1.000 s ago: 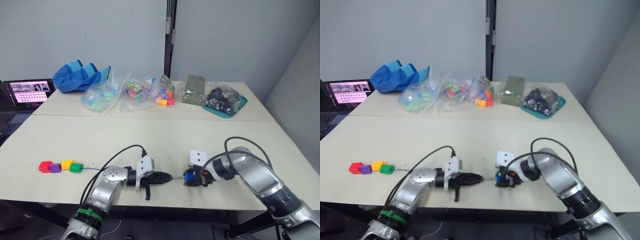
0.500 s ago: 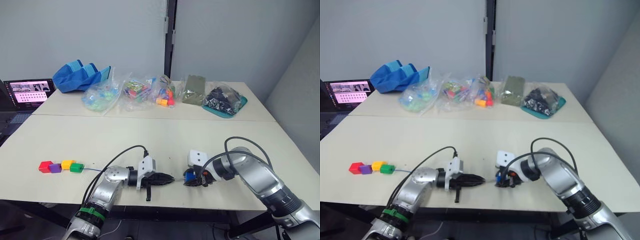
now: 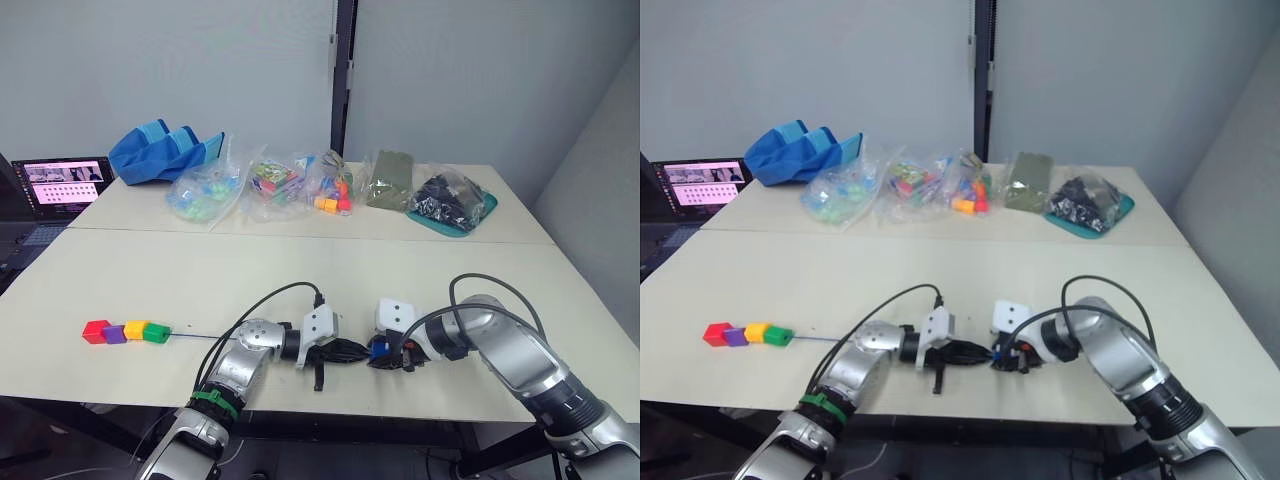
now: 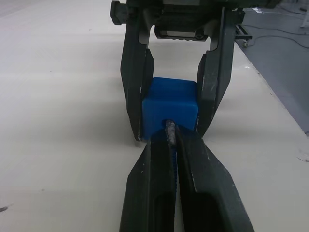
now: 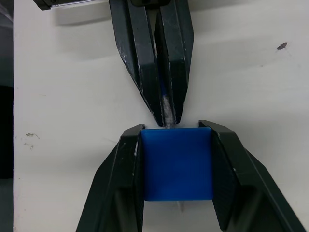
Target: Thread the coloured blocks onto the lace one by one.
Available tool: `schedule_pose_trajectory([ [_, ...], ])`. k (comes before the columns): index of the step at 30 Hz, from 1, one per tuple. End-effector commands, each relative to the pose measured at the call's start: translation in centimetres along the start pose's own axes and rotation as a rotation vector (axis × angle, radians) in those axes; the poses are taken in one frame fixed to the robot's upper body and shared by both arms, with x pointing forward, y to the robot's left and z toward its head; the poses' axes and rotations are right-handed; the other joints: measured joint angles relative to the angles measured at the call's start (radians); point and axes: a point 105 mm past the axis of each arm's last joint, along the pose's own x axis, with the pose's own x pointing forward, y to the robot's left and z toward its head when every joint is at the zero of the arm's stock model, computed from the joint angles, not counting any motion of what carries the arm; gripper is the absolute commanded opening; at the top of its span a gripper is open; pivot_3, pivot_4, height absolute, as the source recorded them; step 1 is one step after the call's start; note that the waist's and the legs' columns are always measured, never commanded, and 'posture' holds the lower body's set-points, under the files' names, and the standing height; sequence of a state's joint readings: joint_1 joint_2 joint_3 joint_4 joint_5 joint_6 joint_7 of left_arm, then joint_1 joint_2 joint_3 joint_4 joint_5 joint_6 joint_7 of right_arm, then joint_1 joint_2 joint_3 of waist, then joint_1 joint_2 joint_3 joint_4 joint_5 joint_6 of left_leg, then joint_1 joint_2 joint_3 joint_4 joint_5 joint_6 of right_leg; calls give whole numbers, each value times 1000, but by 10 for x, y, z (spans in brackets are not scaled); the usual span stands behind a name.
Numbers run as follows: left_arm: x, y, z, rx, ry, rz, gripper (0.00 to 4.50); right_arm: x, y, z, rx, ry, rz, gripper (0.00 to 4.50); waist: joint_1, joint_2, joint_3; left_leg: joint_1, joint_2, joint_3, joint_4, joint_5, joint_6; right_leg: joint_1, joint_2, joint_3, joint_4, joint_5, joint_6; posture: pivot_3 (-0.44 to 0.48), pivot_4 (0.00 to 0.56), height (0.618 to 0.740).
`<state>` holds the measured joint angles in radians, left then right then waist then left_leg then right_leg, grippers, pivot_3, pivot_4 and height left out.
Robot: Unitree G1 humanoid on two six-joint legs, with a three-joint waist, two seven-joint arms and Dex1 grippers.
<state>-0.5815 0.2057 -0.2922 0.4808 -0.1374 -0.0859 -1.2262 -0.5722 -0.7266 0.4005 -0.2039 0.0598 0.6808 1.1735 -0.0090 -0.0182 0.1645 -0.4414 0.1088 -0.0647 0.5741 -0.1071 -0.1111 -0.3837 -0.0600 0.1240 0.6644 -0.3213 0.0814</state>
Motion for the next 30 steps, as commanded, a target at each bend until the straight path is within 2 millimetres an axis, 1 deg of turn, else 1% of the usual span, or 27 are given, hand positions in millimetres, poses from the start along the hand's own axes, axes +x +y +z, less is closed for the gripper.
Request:
schedule_pose_trajectory([
  [1,11,-2,5,-14,-20,-24,717,3,5,5,-14,-16,16,1193,0,0,0,0,0,0,0,0,0,0,0,0,0,0,0,0,150,740],
  [3,8,1,6,-16,-16,-9,1353,4,5,5,-13,-16,15,1193,0,0,0,0,0,0,0,0,0,0,0,0,0,0,0,0,150,740],
  [4,6,2,6,-17,-12,-6,1750,4,5,4,-12,-16,15,1193,-1,0,0,0,0,0,0,0,0,0,0,0,0,0,0,0,150,740],
  [7,-6,2,2,-22,24,1,2632,5,5,3,-12,-15,15,1193,-3,0,0,0,0,0,0,0,0,0,0,0,0,0,0,0,150,740],
  [10,-23,1,-6,-43,76,3,3616,6,5,2,-13,-14,18,1193,-9,0,0,0,0,0,-1,0,0,0,0,0,0,0,0,0,150,740],
  [12,-30,1,-8,-39,98,10,3627,7,6,2,-14,-14,20,1193,-11,0,0,0,0,0,-2,0,0,-1,0,0,0,0,0,0,150,740],
  [16,-37,-1,-11,-41,118,11,3627,9,4,2,-19,-18,20,1193,-13,0,0,0,0,0,-1,0,0,-1,0,0,0,0,0,0,150,740],
  [19,-38,2,-13,-48,139,32,2808,11,3,4,-24,-23,20,1193,-15,0,0,1,0,0,-1,0,0,0,0,0,0,0,0,0,150,740],
  [20,-38,4,-14,-48,147,42,2406,11,3,4,-25,-24,20,1193,-17,0,0,1,0,0,-1,0,0,0,0,0,0,0,0,0,150,740],
  [23,-38,6,-15,-50,158,53,1477,12,2,4,-27,-25,21,1193,-20,0,0,1,0,0,-1,0,0,0,0,0,1,0,0,0,150,740],
  [27,-40,10,-17,-51,170,67,104,12,1,7,-36,-29,20,1193,-22,0,0,1,0,0,-1,0,0,0,0,0,1,0,0,0,150,740],
  [28,-41,11,-17,-54,168,69,0,13,1,7,-39,-31,18,1193,-24,0,0,1,0,0,-1,0,0,0,0,0,1,0,0,0,150,740],
  [30,-41,12,-16,-57,163,70,0,13,0,9,-44,-33,17,1193,-27,0,0,1,0,0,-1,0,0,0,0,0,1,0,0,0,150,740],
])
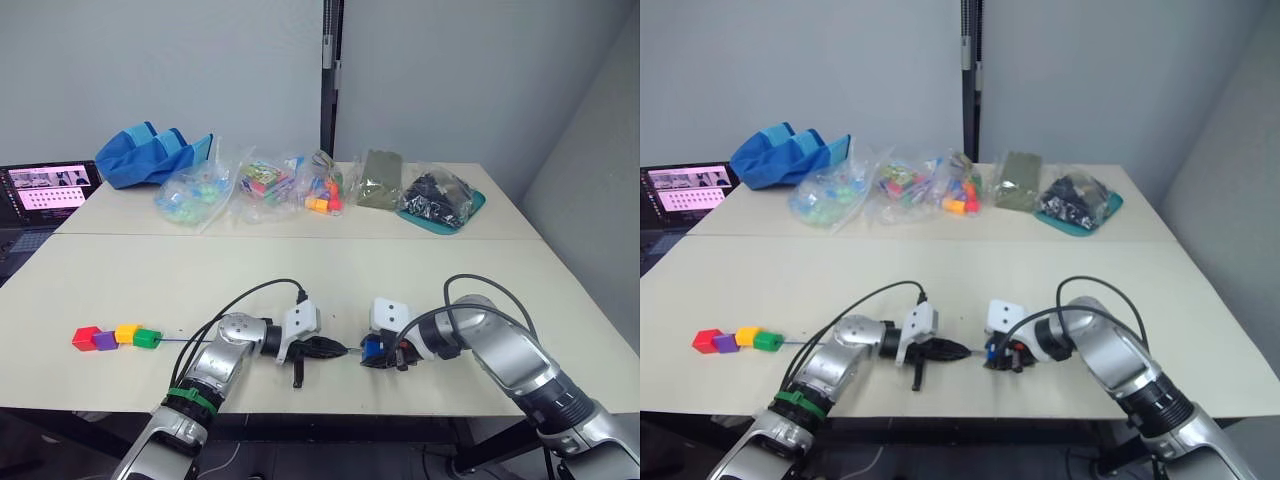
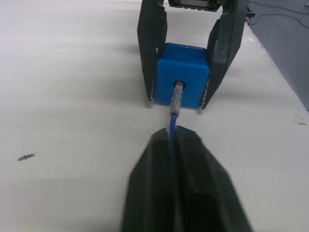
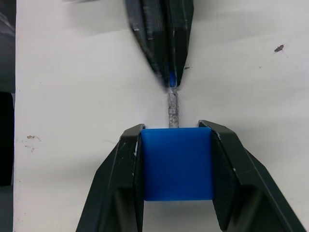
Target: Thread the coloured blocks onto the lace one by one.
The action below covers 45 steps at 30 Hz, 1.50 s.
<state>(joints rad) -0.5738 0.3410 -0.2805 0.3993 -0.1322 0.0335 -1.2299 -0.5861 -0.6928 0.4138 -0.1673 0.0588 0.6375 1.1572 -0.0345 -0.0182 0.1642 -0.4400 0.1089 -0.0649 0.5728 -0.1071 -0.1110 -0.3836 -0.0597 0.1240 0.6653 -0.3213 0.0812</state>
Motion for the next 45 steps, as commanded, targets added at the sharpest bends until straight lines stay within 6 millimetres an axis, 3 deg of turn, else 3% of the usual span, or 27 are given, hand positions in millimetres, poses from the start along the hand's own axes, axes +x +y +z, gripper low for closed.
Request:
schedule_pose_trajectory([
  [1,-2,3,-7,-27,25,17,0,6,2,4,-26,-5,17,1193,-3,0,0,0,0,0,0,0,0,0,0,0,0,0,0,0,150,740],
  [11,-2,1,-2,-21,10,4,0,23,0,23,-84,-26,38,1193,-10,0,0,0,0,0,0,0,0,0,0,0,1,0,0,0,150,740],
  [26,-13,3,0,-35,1,16,0,27,0,25,-52,-42,46,1193,-14,0,0,0,0,0,0,0,0,0,0,0,1,0,0,0,150,740],
  [28,-15,4,0,-35,3,16,0,23,-1,27,-60,-44,42,2289,-13,0,0,0,0,0,0,0,0,0,0,0,1,0,0,0,150,740],
  [35,-24,6,0,-19,16,14,0,-15,-8,36,-49,-91,-4,4480,-4,0,0,-2,0,0,-1,0,0,-2,0,0,1,0,0,0,150,740],
  [40,-29,12,4,-1,6,41,0,-38,-1,35,-33,-122,-19,4480,-3,0,0,-2,0,0,-1,0,0,-2,0,0,0,0,0,0,150,740],
  [45,-27,8,8,-5,-26,8,0,-47,4,24,27,-128,-62,4480,-2,0,0,-2,0,0,-1,0,0,-2,0,0,0,0,0,0,150,740],
])
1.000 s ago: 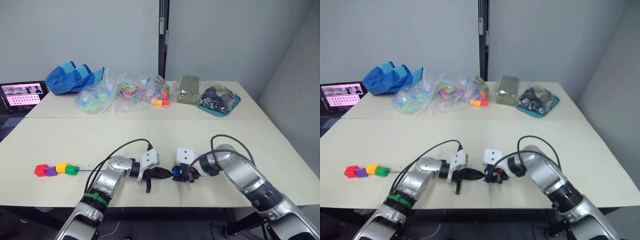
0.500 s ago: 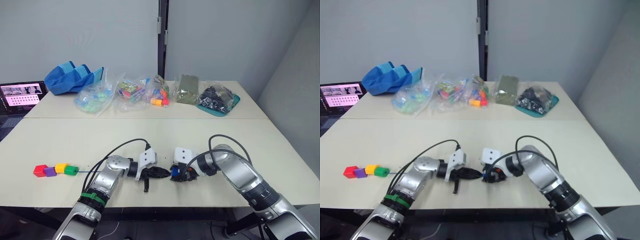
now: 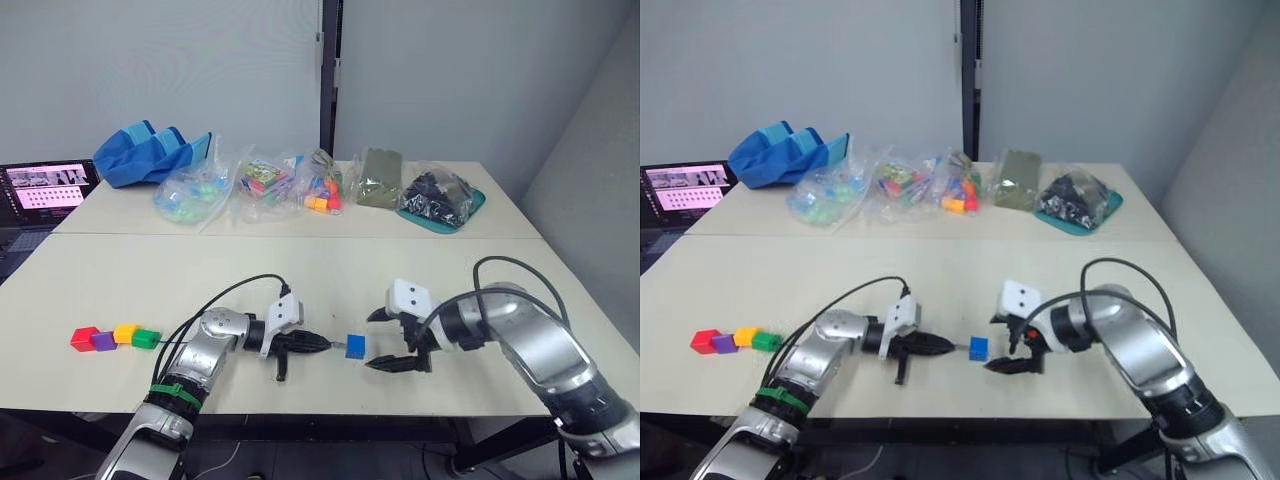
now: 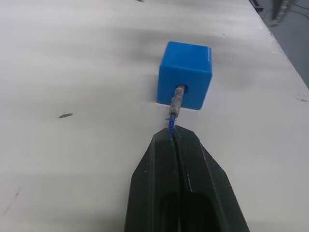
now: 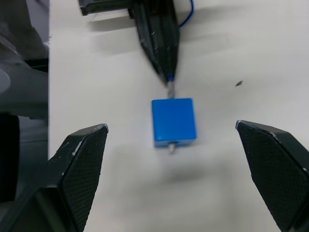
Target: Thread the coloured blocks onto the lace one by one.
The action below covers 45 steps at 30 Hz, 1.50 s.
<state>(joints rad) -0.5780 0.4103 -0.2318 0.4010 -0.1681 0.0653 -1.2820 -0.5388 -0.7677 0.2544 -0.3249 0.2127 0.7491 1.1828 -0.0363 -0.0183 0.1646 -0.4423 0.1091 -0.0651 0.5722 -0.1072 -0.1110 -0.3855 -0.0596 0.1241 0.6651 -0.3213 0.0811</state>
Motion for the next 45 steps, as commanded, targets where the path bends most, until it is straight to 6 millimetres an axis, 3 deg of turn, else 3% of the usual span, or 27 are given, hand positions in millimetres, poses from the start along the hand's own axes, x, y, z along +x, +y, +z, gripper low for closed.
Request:
schedule_pose_trajectory([
  [1,2,-1,11,29,-43,-22,0,-11,-2,7,-16,-19,-53,4480,0,0,0,0,0,0,0,0,0,0,0,0,0,0,0,0,150,740],
  [10,10,-3,13,36,-46,-44,0,-5,-6,7,-50,-15,-113,4480,0,0,0,0,0,0,0,0,0,0,0,0,0,0,0,0,150,740],
  [21,11,-2,13,42,-43,-41,0,34,-17,3,-95,36,-68,4480,1,0,0,-1,0,0,0,0,0,0,0,0,0,0,0,0,150,740],
  [25,12,-3,13,40,-47,-37,0,40,-13,-3,-85,53,-34,3317,6,0,0,-1,0,0,0,0,0,0,0,0,0,0,0,0,150,740],
  [31,19,-7,15,40,-57,-55,0,42,-14,-3,-72,43,-37,1212,11,0,0,-1,0,0,0,0,0,-1,0,0,0,0,0,0,150,740],
  [36,32,-9,23,49,-77,-71,0,44,-13,-3,-71,48,-33,1169,14,0,0,-1,0,0,0,0,0,0,0,0,0,0,0,0,150,740],
  [43,36,-3,27,40,-90,-52,0,45,-13,-4,-73,52,-30,1169,19,0,0,-1,0,0,1,0,0,0,0,0,0,0,0,0,150,740],
  [45,34,-2,27,36,-91,-44,572,45,-12,-4,-74,52,-28,1169,18,0,0,-1,0,0,1,0,0,0,0,0,0,0,0,0,150,740],
])
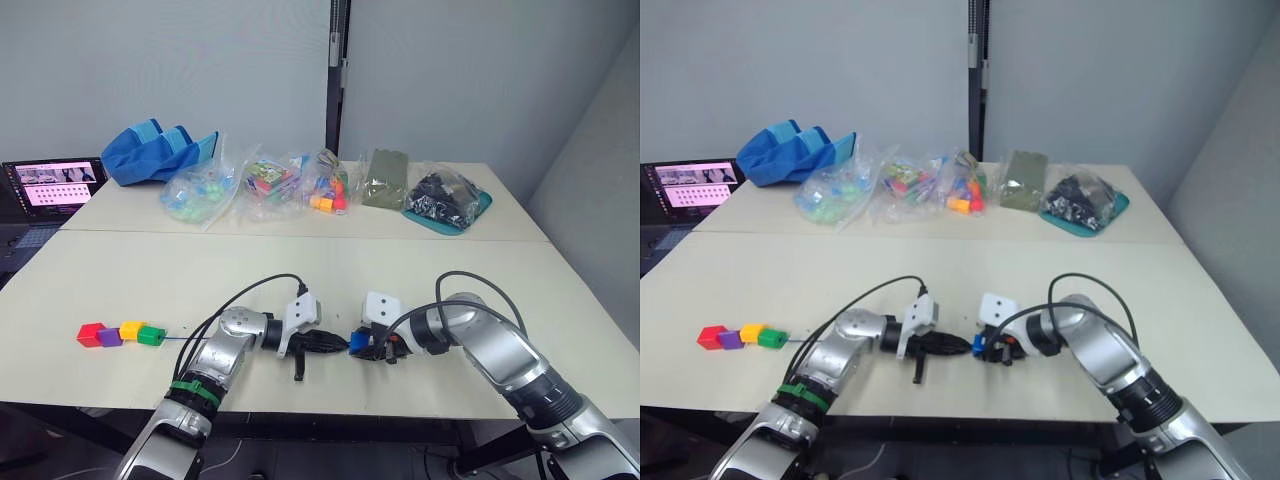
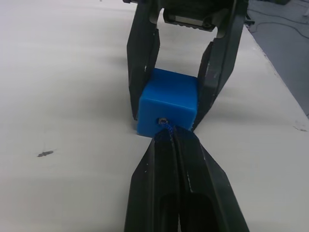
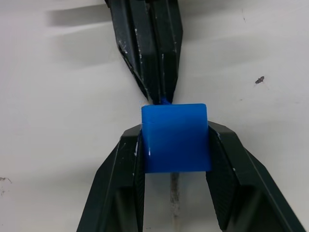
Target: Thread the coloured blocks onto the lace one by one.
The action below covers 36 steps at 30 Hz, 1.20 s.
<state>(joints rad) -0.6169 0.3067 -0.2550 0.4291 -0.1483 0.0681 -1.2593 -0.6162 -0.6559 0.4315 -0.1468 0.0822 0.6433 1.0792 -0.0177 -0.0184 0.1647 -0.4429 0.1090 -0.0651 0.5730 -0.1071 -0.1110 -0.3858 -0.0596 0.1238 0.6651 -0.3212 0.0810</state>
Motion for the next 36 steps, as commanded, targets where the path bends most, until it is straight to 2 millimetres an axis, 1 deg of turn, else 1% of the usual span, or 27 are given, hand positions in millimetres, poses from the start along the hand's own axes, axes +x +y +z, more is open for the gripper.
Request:
schedule_pose_trajectory([
  [1,3,3,13,28,-35,-1,868,2,1,6,-25,-18,3,1169,-2,0,0,0,0,0,0,0,0,0,0,0,0,0,0,0,150,740],
  [4,0,3,13,25,-33,0,1871,2,1,6,-25,-18,4,1169,-2,0,0,0,0,0,0,0,0,0,0,0,0,0,0,0,150,740],
  [10,-15,3,9,63,5,7,3811,3,1,5,-27,-15,4,1169,-5,0,0,0,0,0,0,0,0,0,0,0,0,0,0,0,150,740],
  [11,-17,2,9,63,8,6,4223,3,1,4,-27,-15,4,1169,-5,0,0,0,0,0,0,0,0,0,0,0,0,0,0,0,150,740],
  [12,-19,2,8,62,11,5,4478,3,1,4,-27,-14,5,1169,-5,0,0,0,0,0,0,0,0,0,0,0,0,0,0,0,150,740],
  [17,-23,0,6,74,19,-1,4500,4,2,4,-30,-17,11,1169,-5,0,0,0,0,0,0,0,0,0,0,0,0,0,0,0,150,740],
  [20,-23,0,7,78,13,-4,4500,3,2,7,-21,-35,9,1169,-6,0,0,0,0,0,0,0,0,0,0,0,0,0,0,0,150,740],
  [21,-23,0,7,80,11,-4,4500,3,0,8,-32,-36,-2,2214,-6,0,0,0,0,0,0,0,0,0,0,0,0,0,0,0,150,740],
  [22,-22,-1,7,81,9,-5,4500,3,-2,8,-46,-32,-15,2479,-6,0,0,0,0,0,0,0,0,0,0,0,0,0,0,0,150,740],
  [23,-22,-1,8,84,7,-5,4500,2,-2,8,-59,-25,-19,2901,-4,0,0,0,0,0,0,0,0,0,0,0,0,0,0,0,150,740],
  [24,-22,-1,8,87,5,-6,4500,1,-2,8,-65,-23,-17,3181,-2,0,0,0,0,0,0,0,0,0,0,0,0,0,0,0,150,740],
  [26,-21,0,9,92,3,-6,4500,-1,-1,10,-36,-44,3,3181,1,0,0,0,0,0,0,0,0,0,0,0,0,0,0,0,150,740],
  [27,-21,0,9,94,2,-6,4500,-3,0,13,-23,-56,9,3533,1,0,0,0,0,0,0,0,0,0,0,0,0,0,0,0,150,740],
  [29,-21,0,9,97,2,-6,4500,-4,-1,14,-32,-56,-1,4068,3,0,0,0,0,0,0,0,0,0,0,0,0,0,0,0,150,740],
  [30,-22,1,10,99,1,-5,4500,-5,-1,14,-38,-53,0,4407,3,0,0,0,0,0,0,0,0,0,0,0,0,0,0,0,150,740],
  [36,-25,2,13,110,-6,-3,4500,-11,-2,17,-71,-56,-17,4458,3,0,0,0,0,0,0,0,0,0,0,0,0,0,0,0,150,740],
])
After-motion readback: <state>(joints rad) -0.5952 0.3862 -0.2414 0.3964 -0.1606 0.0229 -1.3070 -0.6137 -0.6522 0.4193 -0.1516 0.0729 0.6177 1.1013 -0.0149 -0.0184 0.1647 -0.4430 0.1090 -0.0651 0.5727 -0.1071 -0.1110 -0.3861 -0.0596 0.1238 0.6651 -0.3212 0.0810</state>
